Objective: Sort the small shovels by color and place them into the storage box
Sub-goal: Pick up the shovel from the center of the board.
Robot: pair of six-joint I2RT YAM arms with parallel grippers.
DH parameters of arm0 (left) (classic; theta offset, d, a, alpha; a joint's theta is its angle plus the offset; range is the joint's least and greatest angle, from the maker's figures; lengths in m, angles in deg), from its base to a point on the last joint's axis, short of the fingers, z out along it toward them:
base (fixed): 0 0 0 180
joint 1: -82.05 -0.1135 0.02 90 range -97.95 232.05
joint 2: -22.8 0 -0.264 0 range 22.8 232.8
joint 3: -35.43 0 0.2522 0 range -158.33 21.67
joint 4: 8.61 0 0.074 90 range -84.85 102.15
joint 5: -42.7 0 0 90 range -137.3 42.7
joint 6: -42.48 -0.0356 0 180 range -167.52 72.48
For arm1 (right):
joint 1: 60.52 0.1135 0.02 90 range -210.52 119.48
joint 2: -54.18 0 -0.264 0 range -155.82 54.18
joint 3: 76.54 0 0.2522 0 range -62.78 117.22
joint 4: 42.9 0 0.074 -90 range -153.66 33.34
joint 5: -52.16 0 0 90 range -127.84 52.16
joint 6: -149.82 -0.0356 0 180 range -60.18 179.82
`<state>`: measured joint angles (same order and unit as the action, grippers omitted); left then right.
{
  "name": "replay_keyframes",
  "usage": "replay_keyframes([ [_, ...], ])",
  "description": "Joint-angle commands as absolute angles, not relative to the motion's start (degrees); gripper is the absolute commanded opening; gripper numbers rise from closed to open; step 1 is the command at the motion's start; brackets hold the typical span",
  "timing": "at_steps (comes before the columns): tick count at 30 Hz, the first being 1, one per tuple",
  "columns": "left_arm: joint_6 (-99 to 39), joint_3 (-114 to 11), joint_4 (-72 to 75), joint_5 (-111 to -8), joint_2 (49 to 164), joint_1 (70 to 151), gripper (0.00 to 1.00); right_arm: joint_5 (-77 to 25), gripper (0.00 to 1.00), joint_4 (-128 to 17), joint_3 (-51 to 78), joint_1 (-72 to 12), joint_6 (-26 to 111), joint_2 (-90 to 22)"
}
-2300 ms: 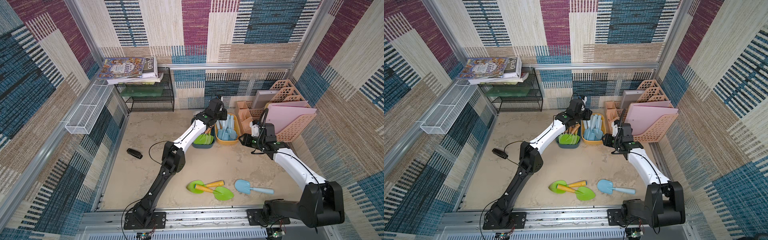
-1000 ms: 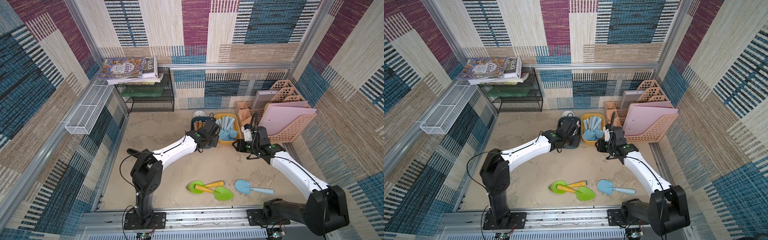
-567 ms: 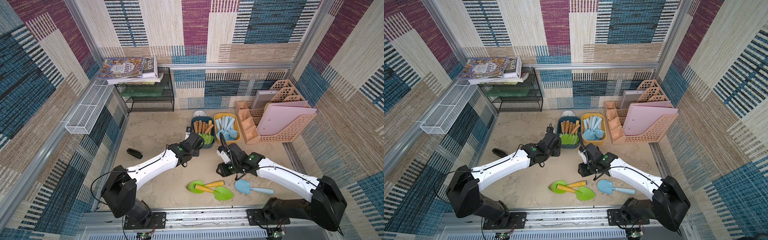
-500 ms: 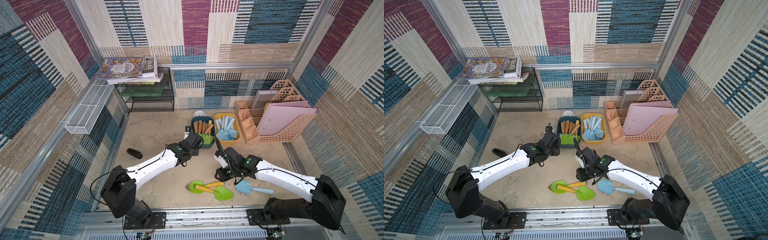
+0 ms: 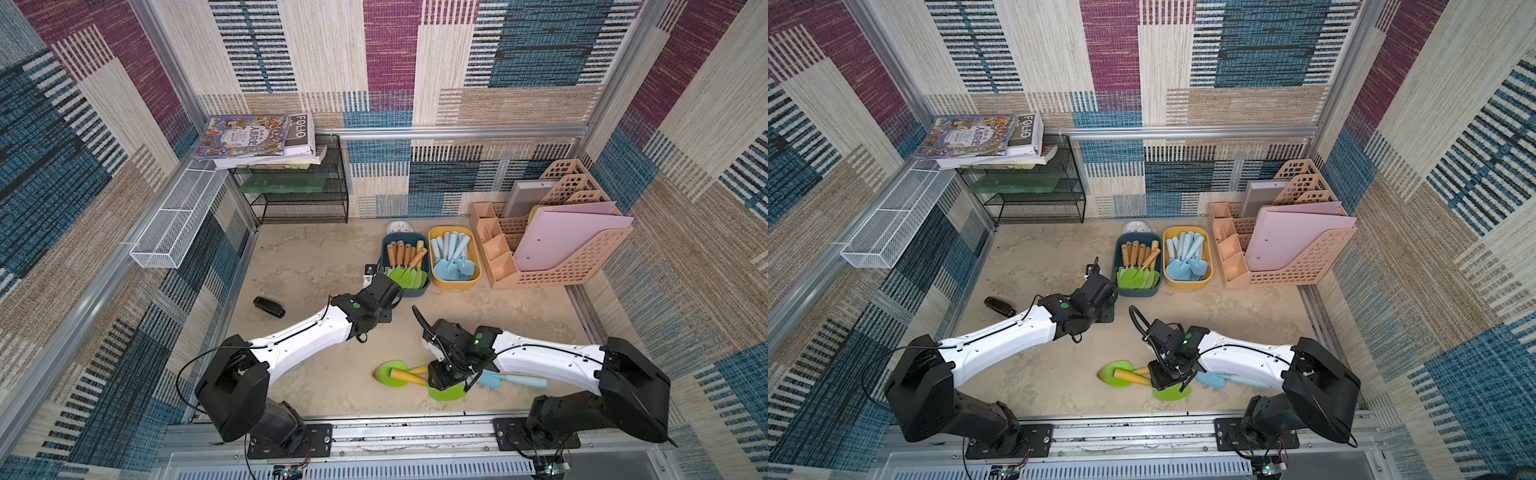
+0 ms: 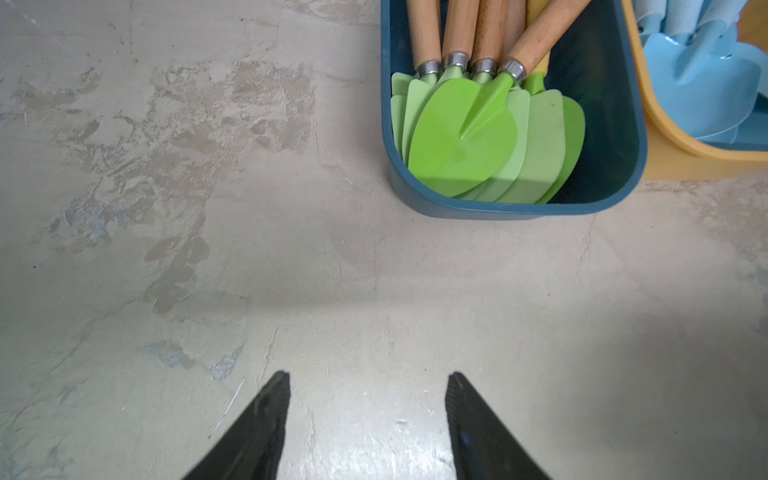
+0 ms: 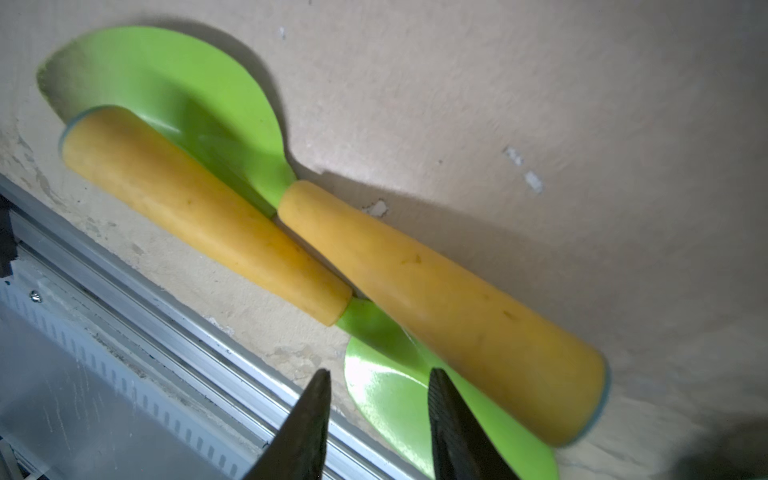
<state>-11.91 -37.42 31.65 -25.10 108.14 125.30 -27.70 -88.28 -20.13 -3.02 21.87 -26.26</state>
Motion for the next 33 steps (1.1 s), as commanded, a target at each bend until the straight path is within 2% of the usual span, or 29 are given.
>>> replay_keyframes([
  [1,-10.7,-36.8,32.5,-26.1,107.8,125.3,0.61,-27.9,0.42,-87.0,-19.1,-2.4,22.3,-27.8],
  [8,-9.4,-36.3,31.6,-26.2,107.7,125.3,0.61,-31.4,0.44,-89.2,-13.6,1.5,25.7,-33.2],
  [19,-8.2,-34.8,32.0,-23.0,104.1,124.6,0.61,-37.3,0.43,-90.5,-8.1,2.2,31.4,-41.8],
  [21,-8.0,-34.5,32.0,-22.6,103.7,124.4,0.61,-37.4,0.38,-89.6,-7.5,1.4,32.3,-43.0],
  [24,-7.8,-34.5,32.1,-22.7,103.5,123.9,0.61,-37.2,0.21,-88.2,-7.4,-1.3,33.0,-43.7],
  [26,-7.9,-34.6,32.0,-22.9,103.6,123.6,0.61,-36.5,0.14,-87.7,-7.6,-4.3,33.5,-43.2],
  [33,-8.4,-34.8,30.6,-25.2,106.0,122.0,0.61,-32.5,0.13,-87.9,-4.9,-10.9,37.1,-37.1],
])
